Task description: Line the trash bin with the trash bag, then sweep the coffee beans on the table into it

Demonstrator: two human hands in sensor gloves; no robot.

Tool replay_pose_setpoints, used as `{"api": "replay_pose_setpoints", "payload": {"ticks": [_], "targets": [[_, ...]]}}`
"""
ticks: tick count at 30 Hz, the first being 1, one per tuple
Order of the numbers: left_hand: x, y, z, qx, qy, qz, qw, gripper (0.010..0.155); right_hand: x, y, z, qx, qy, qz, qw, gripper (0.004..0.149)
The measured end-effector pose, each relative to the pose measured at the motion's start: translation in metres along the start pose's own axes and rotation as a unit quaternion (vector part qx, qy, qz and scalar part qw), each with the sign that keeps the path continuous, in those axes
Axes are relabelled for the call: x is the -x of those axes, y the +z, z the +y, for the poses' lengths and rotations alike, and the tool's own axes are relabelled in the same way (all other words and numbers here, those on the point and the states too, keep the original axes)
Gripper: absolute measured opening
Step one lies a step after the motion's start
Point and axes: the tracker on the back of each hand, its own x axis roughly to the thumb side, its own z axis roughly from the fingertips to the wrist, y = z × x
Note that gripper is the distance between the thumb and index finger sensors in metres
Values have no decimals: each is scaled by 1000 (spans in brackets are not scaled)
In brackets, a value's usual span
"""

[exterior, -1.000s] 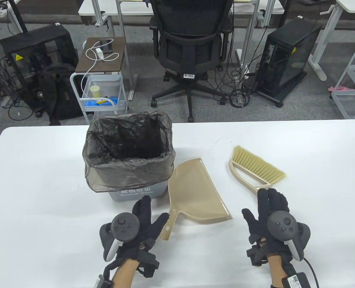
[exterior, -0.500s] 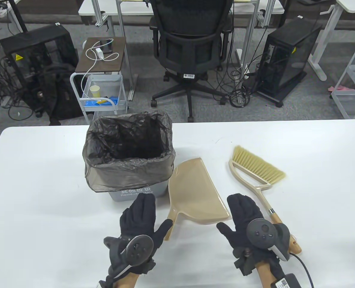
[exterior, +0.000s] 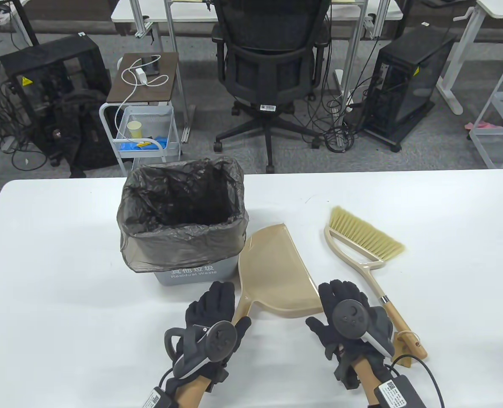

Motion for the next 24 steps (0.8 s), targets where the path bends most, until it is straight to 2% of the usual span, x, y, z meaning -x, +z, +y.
{"api": "replay_pose_setpoints", "payload": {"ticks": [18,24], "targets": [[-1,3,-2,11,12,-1,1000,82,3,1,-1,-2,-23,3,1000,80],[0,3,-2,14,19,1,1000,82,8,-1,-1,-9,-66,17,998,87]]}}
